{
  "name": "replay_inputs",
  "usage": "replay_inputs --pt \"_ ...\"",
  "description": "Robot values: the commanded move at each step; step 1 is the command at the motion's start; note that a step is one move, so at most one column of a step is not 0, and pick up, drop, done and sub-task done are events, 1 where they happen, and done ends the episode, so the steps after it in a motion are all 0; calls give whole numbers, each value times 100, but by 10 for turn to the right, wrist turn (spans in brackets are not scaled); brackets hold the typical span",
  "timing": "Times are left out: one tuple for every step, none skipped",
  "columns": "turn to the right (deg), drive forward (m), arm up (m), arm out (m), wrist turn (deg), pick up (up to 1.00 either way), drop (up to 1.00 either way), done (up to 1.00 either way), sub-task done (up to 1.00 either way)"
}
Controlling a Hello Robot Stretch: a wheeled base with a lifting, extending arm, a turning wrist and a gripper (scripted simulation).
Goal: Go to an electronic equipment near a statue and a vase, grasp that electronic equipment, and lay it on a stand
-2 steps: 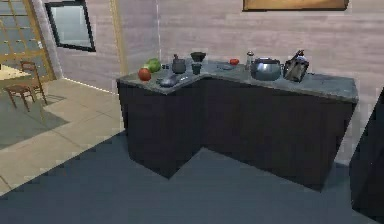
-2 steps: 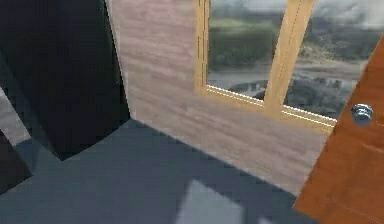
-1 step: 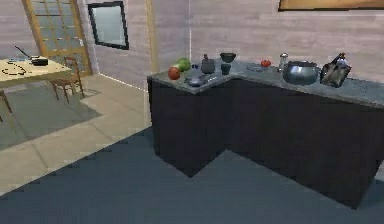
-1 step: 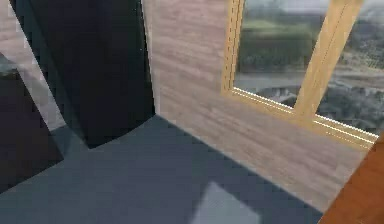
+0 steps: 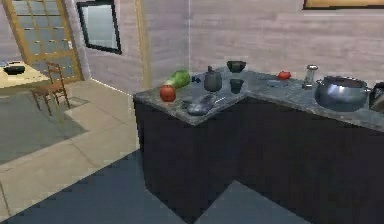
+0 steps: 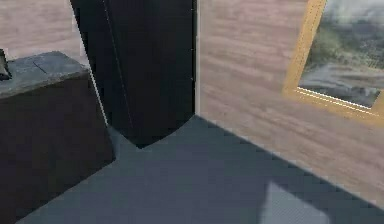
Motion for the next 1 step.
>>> replay_inputs --pt "-450 0 0 0 0 0 0 0 0"
